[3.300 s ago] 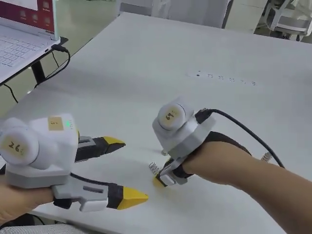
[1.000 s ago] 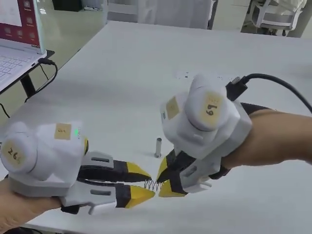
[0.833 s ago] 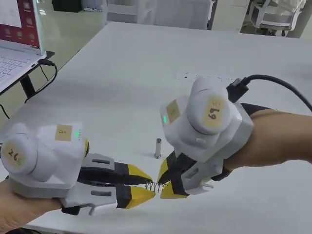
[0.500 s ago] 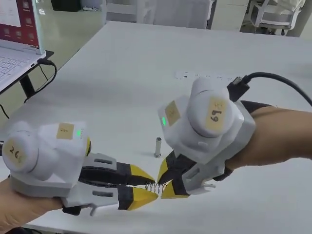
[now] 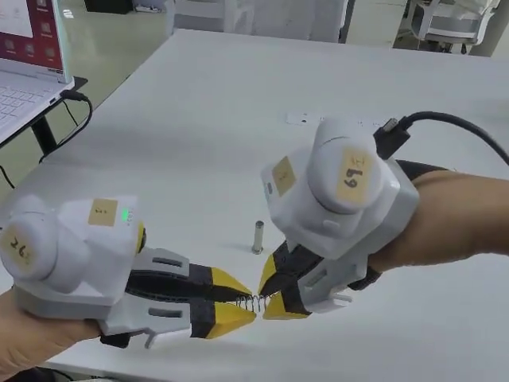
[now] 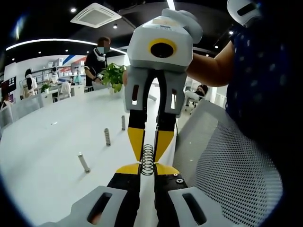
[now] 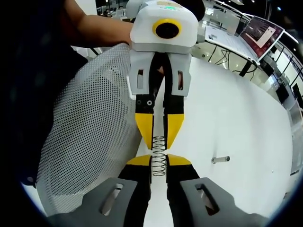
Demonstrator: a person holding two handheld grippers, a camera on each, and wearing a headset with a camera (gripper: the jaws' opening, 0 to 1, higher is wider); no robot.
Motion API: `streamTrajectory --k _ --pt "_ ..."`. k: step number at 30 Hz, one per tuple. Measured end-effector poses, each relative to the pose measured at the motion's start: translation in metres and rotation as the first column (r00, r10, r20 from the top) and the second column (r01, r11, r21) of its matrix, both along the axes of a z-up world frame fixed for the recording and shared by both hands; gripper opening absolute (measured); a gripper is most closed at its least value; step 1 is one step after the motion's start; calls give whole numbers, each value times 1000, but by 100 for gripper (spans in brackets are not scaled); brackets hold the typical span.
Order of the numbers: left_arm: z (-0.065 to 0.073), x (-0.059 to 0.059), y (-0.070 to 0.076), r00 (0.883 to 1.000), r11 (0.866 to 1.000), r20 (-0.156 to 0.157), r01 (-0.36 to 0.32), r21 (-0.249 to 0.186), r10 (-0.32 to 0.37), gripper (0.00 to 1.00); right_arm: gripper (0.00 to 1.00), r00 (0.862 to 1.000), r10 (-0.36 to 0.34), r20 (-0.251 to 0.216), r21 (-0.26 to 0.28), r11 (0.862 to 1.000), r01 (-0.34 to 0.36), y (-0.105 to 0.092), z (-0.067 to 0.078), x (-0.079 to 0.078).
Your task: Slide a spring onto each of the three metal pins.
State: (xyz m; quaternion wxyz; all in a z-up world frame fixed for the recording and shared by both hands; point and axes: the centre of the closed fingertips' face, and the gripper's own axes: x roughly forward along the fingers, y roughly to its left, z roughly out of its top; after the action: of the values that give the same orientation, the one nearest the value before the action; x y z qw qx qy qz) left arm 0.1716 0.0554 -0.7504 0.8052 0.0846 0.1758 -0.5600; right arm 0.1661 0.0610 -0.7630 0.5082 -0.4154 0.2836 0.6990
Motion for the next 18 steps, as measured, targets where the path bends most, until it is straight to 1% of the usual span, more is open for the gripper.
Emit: streamTrajectory --k 3,4,9,10,11,12,15,18 --pt "2 1 1 1000 1000 6 -3 -3 3 2 10 1000 -14 -12 -6 1000 14 -2 -2 2" --pt "3 2 2 1000 1000 8 -6 -5 6 2 11 1000 -19 -10 -7 1000 19 -3 -3 3" --pt "7 2 2 1000 1000 11 -7 -16 7 2 11 999 -42 -29 -6 999 42 -4 -8 5" --pt "9 2 2 1000 1000 11 -7 -27 8 2 11 999 -44 -30 -6 999 44 -4 -9 5" --pt "13 2 2 1000 999 8 -13 -51 13 2 11 998 -47 -33 -6 999 47 -5 -10 5" --pt "14 3 2 1000 998 8 -15 -59 15 2 11 998 -50 -35 -5 999 50 -5 -11 5" --pt "15 3 3 1000 999 13 -15 -52 16 2 10 998 -58 -36 8 998 59 -4 -9 7" --pt "15 4 3 1000 998 15 -22 -59 23 2 9 997 -61 -41 20 998 62 -3 -7 8"
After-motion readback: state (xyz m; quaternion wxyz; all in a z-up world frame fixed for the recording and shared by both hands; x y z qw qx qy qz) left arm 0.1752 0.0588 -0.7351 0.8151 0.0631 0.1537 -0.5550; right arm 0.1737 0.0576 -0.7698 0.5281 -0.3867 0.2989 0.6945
